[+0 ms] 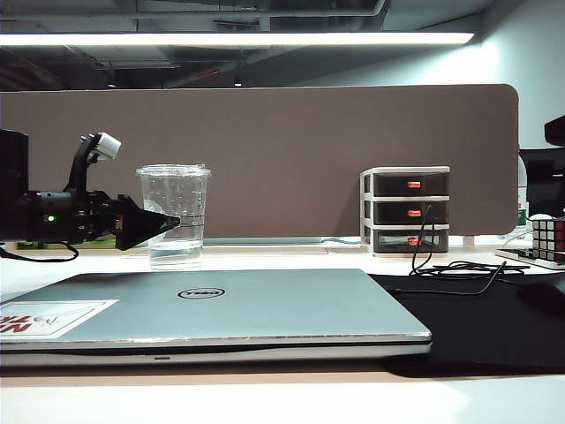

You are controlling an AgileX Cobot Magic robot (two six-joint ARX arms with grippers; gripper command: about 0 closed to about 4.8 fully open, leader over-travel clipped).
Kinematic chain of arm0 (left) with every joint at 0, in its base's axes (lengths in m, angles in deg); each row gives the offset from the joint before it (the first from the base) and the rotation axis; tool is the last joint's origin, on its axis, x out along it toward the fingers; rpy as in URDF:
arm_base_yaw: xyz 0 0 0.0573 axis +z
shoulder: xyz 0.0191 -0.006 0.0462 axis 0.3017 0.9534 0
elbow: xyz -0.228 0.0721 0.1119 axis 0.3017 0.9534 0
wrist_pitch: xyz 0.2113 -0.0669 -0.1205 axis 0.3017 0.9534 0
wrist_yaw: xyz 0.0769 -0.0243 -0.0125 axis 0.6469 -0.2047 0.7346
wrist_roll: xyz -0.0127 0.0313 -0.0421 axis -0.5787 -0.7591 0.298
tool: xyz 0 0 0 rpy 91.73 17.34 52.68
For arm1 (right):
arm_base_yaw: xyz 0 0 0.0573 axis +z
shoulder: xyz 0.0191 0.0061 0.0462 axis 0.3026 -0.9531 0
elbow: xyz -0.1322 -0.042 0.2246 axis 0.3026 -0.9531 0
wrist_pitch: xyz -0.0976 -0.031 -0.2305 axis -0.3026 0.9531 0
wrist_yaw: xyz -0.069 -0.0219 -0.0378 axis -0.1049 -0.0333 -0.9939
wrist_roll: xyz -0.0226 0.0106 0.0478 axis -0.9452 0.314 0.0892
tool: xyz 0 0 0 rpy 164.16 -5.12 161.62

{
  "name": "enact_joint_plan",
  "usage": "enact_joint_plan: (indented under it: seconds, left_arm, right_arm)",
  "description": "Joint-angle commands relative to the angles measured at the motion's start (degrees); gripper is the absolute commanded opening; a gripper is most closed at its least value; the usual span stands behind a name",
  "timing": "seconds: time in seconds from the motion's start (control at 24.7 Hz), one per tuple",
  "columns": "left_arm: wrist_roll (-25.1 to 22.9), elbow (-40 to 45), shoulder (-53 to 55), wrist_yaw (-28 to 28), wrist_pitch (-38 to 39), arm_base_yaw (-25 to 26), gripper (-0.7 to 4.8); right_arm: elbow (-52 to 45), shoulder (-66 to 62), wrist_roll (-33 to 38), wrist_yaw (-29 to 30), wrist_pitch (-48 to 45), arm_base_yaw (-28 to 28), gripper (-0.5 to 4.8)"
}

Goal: Pick up the coffee cup and place it on the left side of the laptop.

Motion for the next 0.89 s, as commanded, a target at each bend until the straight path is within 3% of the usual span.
enact_joint_plan:
  seconds: [0.04,0.89]
  left_arm:
    - [0.31,-2.47,1.22,-0.90,0.81,-0.09,4.79]
    - [0.17,-10.10,4.35,-1.25,4.87,-0.98,4.79]
  right_arm:
    - [-0.28,0.11,-0.35,-0.02,-0.59,0.02,-0.01]
    - [-0.28,0.11,-0.55,-0.11,-0.59,0.04,-0.01]
